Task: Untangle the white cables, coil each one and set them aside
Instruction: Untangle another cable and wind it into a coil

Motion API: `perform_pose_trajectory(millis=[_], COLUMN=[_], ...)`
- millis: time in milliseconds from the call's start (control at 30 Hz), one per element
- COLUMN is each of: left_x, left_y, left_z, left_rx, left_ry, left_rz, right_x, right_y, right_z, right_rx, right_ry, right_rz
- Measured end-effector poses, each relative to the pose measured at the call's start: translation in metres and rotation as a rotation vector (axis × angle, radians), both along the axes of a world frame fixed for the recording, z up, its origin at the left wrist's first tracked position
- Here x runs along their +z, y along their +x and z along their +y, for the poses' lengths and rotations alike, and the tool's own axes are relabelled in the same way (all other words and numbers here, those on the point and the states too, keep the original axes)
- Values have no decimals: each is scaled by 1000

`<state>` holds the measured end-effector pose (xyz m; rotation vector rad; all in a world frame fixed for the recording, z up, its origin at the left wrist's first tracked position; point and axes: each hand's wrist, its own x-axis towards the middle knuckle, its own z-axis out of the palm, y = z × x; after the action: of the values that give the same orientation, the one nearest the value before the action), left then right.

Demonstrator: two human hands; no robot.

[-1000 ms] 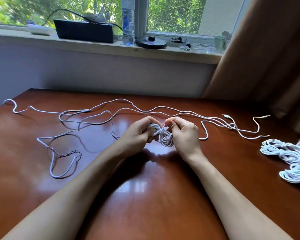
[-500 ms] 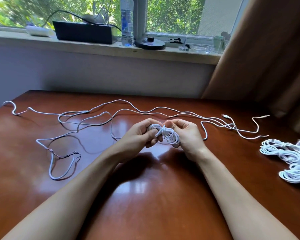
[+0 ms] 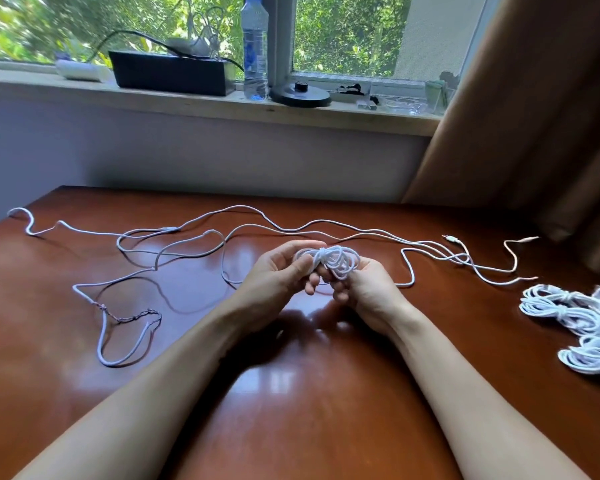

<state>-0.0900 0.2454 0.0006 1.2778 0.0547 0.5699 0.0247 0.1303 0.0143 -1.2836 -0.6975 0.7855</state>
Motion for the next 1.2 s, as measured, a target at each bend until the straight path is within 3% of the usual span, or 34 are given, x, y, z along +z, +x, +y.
perform_pose_trajectory(millis=[200, 500, 833, 1200], left_x=[5, 9, 12, 6], left_y=[-2, -1, 0, 2], left_z=[-4, -3, 0, 6], left_rx=[36, 168, 280, 471], left_ry=[-54, 92, 98, 216], left_rz=[2, 155, 132, 148], right_x=[1, 0, 0, 8], right_y=[-2, -5, -2, -9], right_z=[1, 3, 3, 2], right_rx=[-18, -41, 54, -50], right_ry=[16, -18, -21, -9], right_rz=[54, 102, 158, 272])
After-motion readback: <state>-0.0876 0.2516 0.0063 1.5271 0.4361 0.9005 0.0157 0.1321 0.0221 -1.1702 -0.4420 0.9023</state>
